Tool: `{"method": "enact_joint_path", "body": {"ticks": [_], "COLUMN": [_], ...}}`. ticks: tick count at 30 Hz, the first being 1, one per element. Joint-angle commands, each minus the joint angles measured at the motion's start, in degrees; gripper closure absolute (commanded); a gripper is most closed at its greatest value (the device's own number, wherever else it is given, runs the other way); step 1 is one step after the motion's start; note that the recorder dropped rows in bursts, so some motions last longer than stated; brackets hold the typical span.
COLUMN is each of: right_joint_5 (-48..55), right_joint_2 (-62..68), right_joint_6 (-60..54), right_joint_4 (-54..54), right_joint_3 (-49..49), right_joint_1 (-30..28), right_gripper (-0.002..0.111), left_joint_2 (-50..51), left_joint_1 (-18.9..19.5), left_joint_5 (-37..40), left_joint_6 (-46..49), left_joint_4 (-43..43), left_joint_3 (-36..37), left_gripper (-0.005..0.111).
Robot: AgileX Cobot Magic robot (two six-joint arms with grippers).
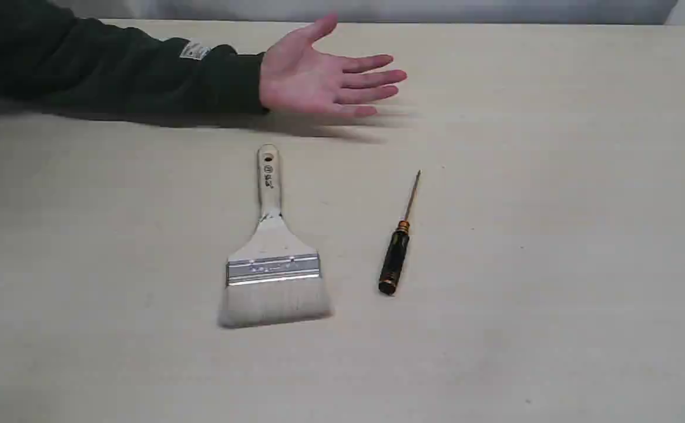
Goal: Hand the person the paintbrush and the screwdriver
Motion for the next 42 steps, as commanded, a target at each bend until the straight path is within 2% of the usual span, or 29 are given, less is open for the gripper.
{"method": "enact_joint_path", "body": {"ticks": [1, 26, 35, 42], "right_joint_5": [-2.17, -3.76, -4.92, -7.31], "right_joint_2": [-0.31, -0.31, -0.31, -0.31], "right_joint_6": [0.03, 0.86, 0.86, 0.86], "right_joint_4": [-0.46, 1.35, 6.94, 20.05], "right_joint_3": [0.15, 0.15, 0.15, 0.15], "right_joint_1": [0.1, 0.1, 0.1, 0.1], "right_gripper": [0.104, 0.104, 0.104, 0.104], "left_joint_2": [-0.14, -0.14, -0.14, -0.14], "left_joint_1": [-0.47, -0.47, -0.47, -0.47], "left_joint_5": [-0.47, -0.71, -0.59, -0.59], "left_joint_6": [-0.12, -0.12, -0.12, -0.12], "left_joint_4": [-0.16, -0.05, -0.22, -0.22], "left_joint_3": [0.12, 0.12, 0.12, 0.12], "left_gripper": [0.107, 0.107, 0.107, 0.107]}}
